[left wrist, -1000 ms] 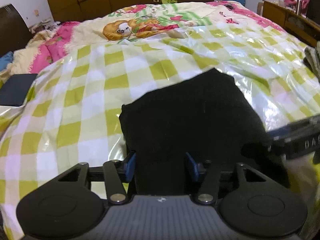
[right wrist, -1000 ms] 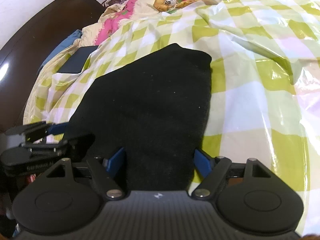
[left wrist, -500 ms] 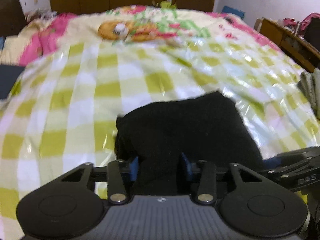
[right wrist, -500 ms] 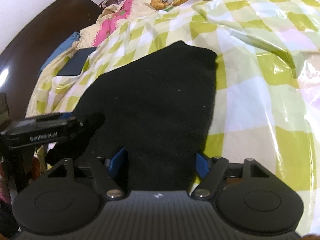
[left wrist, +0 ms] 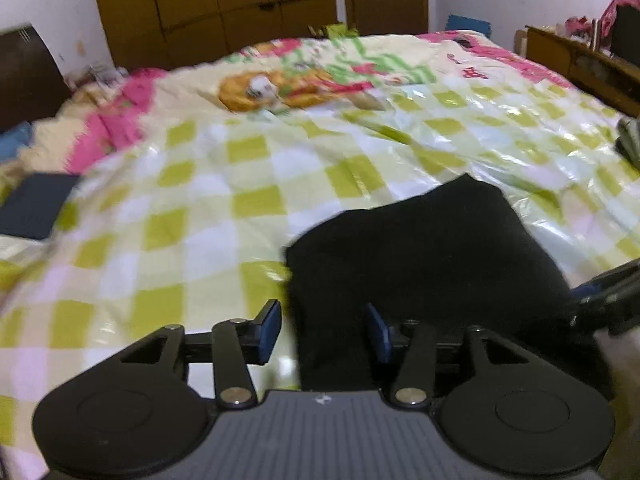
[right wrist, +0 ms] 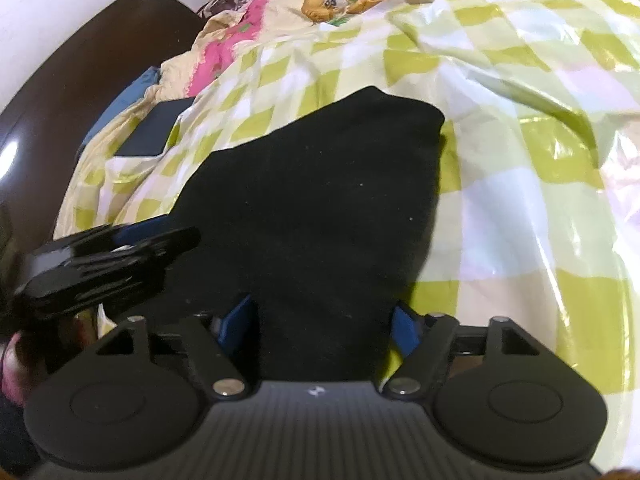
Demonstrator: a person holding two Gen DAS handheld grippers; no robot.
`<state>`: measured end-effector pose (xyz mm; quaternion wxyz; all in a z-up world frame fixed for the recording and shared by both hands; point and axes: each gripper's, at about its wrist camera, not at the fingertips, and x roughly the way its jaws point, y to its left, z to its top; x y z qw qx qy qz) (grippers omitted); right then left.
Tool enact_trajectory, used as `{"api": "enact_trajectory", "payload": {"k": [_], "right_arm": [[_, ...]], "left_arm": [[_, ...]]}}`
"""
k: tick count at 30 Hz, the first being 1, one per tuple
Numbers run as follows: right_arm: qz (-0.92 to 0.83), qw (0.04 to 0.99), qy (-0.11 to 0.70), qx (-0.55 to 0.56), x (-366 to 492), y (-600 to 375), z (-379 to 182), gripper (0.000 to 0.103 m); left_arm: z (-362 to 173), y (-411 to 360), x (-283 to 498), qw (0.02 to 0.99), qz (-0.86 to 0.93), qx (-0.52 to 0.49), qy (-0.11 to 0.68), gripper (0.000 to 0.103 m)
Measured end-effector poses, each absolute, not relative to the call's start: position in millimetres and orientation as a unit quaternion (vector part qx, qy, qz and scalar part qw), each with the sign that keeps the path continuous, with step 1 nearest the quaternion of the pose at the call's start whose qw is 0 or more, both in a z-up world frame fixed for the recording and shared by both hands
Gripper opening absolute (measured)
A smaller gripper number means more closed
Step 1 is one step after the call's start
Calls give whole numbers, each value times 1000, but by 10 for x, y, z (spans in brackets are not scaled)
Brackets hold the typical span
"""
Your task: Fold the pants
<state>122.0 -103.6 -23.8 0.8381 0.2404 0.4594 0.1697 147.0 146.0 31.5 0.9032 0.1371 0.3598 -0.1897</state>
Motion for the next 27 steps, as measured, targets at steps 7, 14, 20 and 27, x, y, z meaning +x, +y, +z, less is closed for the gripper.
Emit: {"api": "enact_trajectory", "payload": {"k": [7, 14, 20, 27], "right_arm": [[167, 835, 467, 239, 1285, -1006, -271, 78], [175, 845, 462, 206, 1450, -722, -236, 79], [214, 841, 451, 208, 1645, -463, -167, 79], [254, 825, 455, 217, 1941, 61, -170, 79]], "left_arm": [[87, 1514, 1532, 890, -200, 96, 400, 72], [82, 1491, 1447, 890, -207, 80, 399, 64], [151, 1750, 1418, 895, -175, 90, 401, 64], [170, 2236, 1412, 902, -113, 76, 410, 65]]}}
